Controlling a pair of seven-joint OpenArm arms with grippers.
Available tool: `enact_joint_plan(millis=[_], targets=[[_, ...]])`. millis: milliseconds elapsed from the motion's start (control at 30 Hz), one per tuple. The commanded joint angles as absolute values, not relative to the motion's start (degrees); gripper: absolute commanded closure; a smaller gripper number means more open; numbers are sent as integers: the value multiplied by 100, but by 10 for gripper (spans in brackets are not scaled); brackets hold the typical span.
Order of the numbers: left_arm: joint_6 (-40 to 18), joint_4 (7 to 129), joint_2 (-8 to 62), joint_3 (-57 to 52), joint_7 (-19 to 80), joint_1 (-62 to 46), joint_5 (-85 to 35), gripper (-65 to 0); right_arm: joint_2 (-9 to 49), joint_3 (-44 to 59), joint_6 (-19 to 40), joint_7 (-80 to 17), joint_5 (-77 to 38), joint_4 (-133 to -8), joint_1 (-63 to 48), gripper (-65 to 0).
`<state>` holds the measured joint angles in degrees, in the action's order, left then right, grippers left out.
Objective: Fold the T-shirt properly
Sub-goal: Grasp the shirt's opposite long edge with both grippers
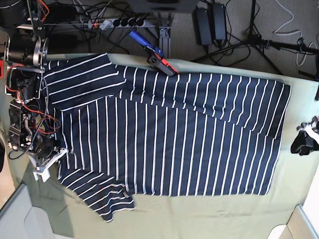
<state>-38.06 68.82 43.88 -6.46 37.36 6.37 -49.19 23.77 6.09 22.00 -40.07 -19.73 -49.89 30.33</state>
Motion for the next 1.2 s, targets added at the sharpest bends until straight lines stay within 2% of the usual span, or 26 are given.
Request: enact_joint_plan(millis=[0, 133, 267, 367, 800, 967, 1167], targets=[[-3719, 6713, 4458, -569, 3570, 1013, -4877, -286, 2475, 635, 2381, -3938, -1992, -5096, 3168, 0], [-3341, 5299, 4029, -141, 3284, 2093, -4423, -286, 2475, 635, 2383, -3997, -1990, -5094, 3074, 0], [-3345, 3597, 3573, -27, 3129, 3074, -4383, -286, 2475, 635, 2383, -4051, -1992, -5096, 3079, 0], [-3365, 2869, 3326, -27, 2926, 3529, -4381, -286, 2480, 635, 2383, -4051, -1992, -5096, 3076, 0], [-3356, 2626, 2762, -27, 2786, 3708, -3920, -286, 2497, 635, 2383, -4095, -1994, -5096, 3076, 0], [-3098, 2630, 2919, -32, 2646, 3734, -3896, -286, 2502, 635, 2383, -4095, -1994, -5096, 3076, 0], [-3059, 2630, 3242, -34, 2541, 3828, -3889, -286, 2506, 635, 2381, -4095, -1994, -5096, 3074, 0]])
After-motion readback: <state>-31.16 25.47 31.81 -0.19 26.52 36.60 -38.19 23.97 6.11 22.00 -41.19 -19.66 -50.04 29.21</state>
